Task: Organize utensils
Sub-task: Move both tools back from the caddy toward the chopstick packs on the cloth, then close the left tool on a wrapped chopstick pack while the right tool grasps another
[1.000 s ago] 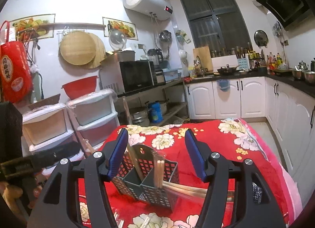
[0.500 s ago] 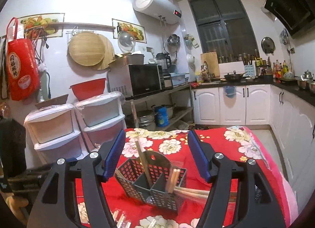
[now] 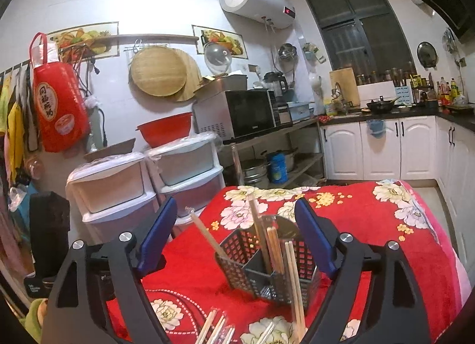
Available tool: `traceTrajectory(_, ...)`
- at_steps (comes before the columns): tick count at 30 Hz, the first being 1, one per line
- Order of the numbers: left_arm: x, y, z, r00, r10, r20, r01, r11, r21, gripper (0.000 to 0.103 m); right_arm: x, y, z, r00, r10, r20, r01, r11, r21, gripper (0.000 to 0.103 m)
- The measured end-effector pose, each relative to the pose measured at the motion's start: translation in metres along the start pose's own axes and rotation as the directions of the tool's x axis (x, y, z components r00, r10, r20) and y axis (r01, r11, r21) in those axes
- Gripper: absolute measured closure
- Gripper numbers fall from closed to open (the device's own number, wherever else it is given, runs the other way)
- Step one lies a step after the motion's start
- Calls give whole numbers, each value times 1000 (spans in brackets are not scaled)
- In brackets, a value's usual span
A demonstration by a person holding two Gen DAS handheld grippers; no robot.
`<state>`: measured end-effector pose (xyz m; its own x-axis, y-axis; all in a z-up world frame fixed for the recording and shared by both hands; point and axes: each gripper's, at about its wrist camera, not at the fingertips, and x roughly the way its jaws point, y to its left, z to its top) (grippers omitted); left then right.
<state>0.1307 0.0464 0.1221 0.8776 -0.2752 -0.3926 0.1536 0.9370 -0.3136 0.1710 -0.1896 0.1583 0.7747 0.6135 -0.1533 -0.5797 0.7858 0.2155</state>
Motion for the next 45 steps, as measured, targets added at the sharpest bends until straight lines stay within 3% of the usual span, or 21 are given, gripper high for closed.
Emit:
traceTrajectory(14, 3, 15, -29, 997, 42, -68, -44, 999, -23, 12, -11, 2, -44, 995, -32, -97, 32, 999, -2, 21)
traceTrajectory(26, 20, 38, -60, 979, 108, -170, -115, 993, -32, 12, -3, -7, -88, 971, -76, -226, 80, 997, 9, 21)
traceTrajectory(37, 38, 59, -79, 954, 161, -252, -176, 984, -35, 12, 21, -7, -125, 922, -132, -365, 137, 990, -13, 24)
traceTrajectory(43, 53, 66, -90, 938, 170, -302, -188, 982, -30, 13, 37, -9, -141, 883, -147, -445, 153, 988, -24, 37)
traceTrajectory(45, 57, 68, -93, 935, 162, -315, -182, 983, -37, 21, 43, -9, -147, 869, -149, -472, 152, 988, -32, 45)
